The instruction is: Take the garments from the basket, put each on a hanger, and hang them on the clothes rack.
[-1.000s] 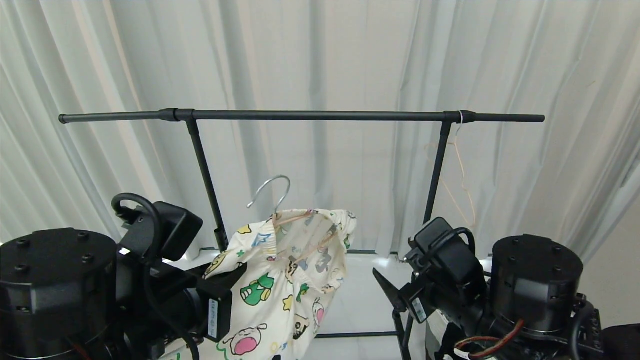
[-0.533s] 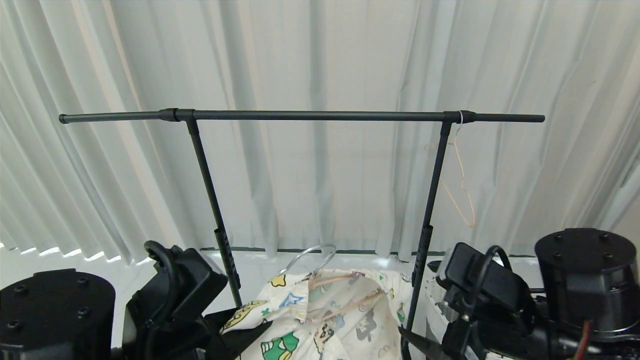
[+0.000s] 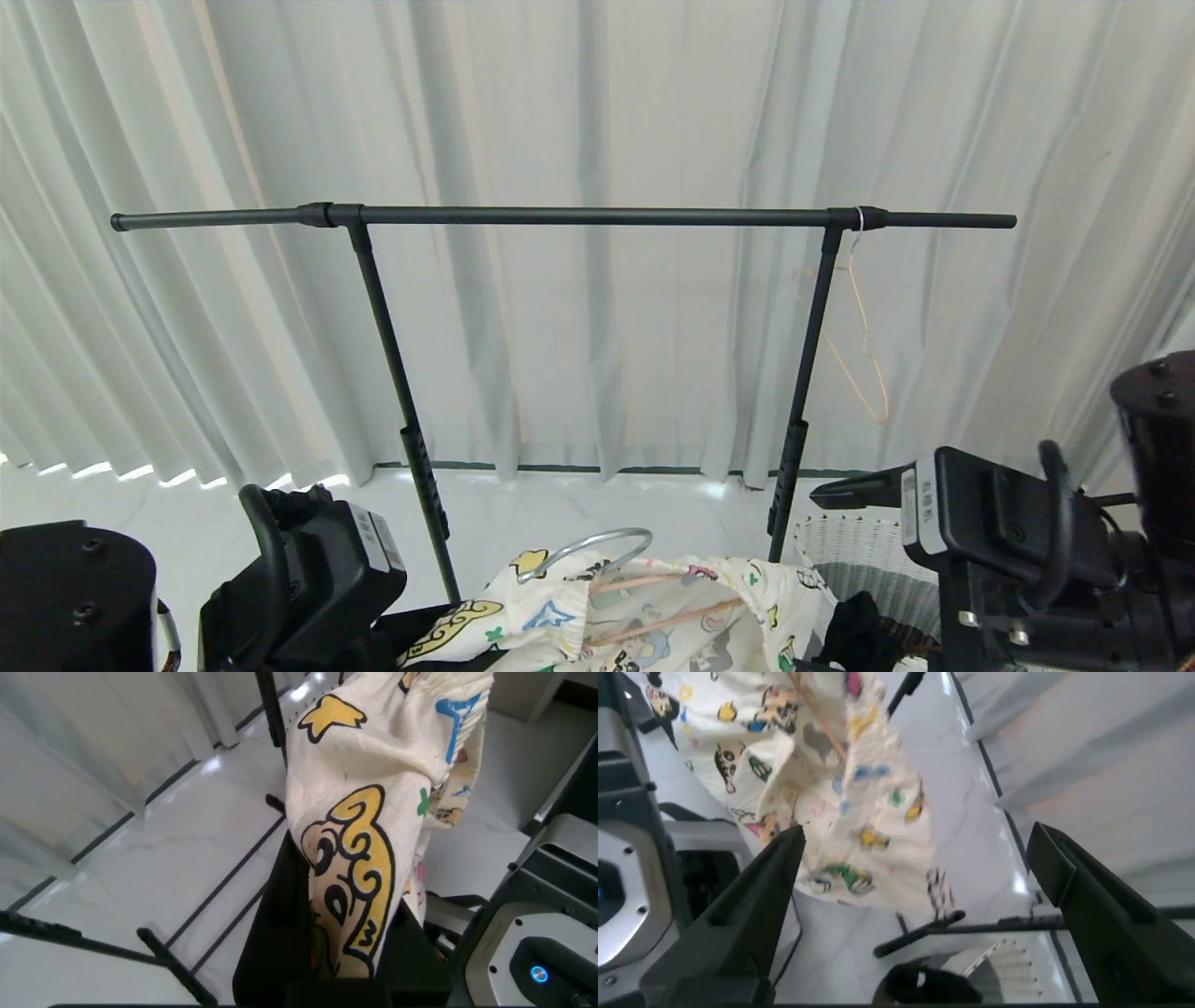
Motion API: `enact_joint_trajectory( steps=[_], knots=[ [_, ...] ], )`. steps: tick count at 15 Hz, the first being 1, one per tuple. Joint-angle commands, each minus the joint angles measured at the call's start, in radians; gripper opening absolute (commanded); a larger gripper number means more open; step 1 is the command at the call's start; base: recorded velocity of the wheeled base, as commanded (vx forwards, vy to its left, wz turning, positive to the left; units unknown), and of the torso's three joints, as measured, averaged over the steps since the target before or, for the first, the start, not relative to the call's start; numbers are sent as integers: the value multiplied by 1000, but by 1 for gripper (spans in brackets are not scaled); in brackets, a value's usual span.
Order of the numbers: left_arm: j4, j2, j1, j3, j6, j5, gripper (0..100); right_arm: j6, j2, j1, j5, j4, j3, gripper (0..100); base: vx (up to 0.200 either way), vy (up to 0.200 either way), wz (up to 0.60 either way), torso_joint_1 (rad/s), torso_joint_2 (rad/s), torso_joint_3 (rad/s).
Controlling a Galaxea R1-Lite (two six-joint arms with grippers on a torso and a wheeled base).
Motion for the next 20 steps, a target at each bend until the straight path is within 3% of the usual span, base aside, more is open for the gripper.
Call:
enact_joint_trajectory(
  steps=[1, 4, 14, 15, 20],
  knots=[
    [-1, -9, -25, -13, 3, -1, 0, -11, 130, 3, 10, -31, -65, 100, 0, 0, 0, 0, 0, 0],
    [-1, -4, -51, -38, 3, 1, 0, -14, 229, 10, 9, -33, -140, 100, 0, 0, 0, 0, 0, 0],
    [-1, -2, -51, -41, 3, -1, 0, -60, 305, 12, -22, -33, -172, 100, 0, 0, 0, 0, 0, 0],
    [-1, -2, -51, -41, 2, 1, 0, -73, 306, 12, -25, -33, -174, 0, 0, 0, 0, 0, 0, 0],
    [-1, -2, -51, -39, 3, 1, 0, -77, 309, 12, -37, -100, -168, 0, 0, 0, 0, 0, 0, 0]
  ],
)
